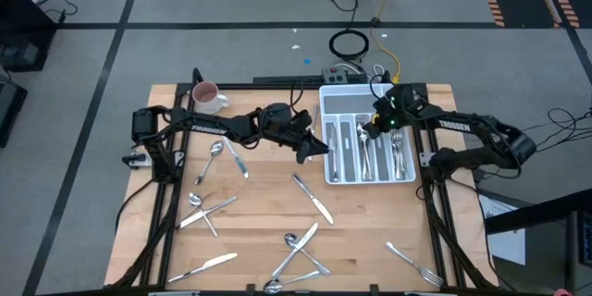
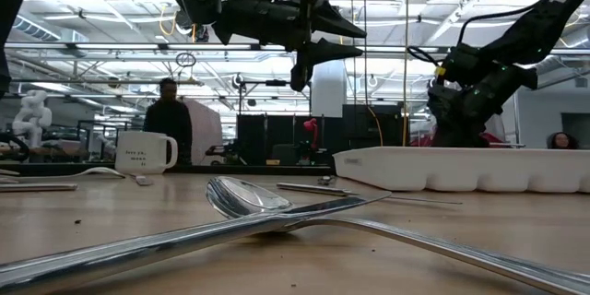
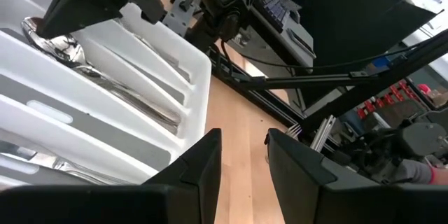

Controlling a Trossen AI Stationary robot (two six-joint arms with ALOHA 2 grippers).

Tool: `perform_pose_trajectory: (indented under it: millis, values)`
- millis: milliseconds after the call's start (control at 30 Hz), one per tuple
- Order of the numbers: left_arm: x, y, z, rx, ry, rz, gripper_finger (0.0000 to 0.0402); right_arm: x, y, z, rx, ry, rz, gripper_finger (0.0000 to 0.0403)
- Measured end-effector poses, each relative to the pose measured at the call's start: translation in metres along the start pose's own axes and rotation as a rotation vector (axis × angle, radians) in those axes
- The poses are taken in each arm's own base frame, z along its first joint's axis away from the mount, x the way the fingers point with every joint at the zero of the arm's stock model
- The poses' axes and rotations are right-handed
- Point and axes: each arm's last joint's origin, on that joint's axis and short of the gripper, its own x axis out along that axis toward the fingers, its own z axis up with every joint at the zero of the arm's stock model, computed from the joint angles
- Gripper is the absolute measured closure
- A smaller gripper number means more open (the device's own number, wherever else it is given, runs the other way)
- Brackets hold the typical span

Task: Sort silverware
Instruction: Put the spoon in the middle section of the silverware tray, then put the left fork in the right section of the silverware tray

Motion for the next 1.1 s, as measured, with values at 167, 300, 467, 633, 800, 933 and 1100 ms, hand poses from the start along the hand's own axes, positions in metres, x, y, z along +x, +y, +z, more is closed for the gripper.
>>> perform_pose_trajectory:
  millis: [167, 300, 467, 633, 800, 933, 1100]
  values:
    - [0.0, 0.0, 0.0, 0.0, 0.0, 0.0, 0.0281, -0.002, 0.001, 0.001, -0.011, -0.015, 0.004, 0.0397]
    - [0.0, 0.0, 0.0, 0.0, 0.0, 0.001, 0.0281, -0.004, 0.003, 0.002, -0.014, -0.029, 0.0, 0.0373]
    - [0.0, 0.0, 0.0, 0.0, -0.001, 0.001, 0.0281, -0.008, 0.005, 0.003, -0.022, -0.05, 0.005, 0.0335]
    - [0.0, 0.0, 0.0, 0.0, -0.001, 0.001, 0.0281, -0.02, 0.012, 0.007, -0.054, -0.112, 0.018, 0.0307]
    - [0.0, 0.001, -0.001, -0.012, 0.004, 0.027, 0.0281, -0.048, 0.03, 0.027, -0.12, -0.256, 0.001, 0.0295]
    - [-0.001, 0.009, -0.011, -0.065, 0.063, 0.158, 0.0281, -0.081, 0.052, 0.042, -0.213, -0.344, -0.003, 0.0293]
    - [-0.008, -0.015, -0.031, 0.086, 0.244, 0.199, 0.0281, -0.122, 0.087, 0.047, -0.371, -0.318, 0.02, 0.0293]
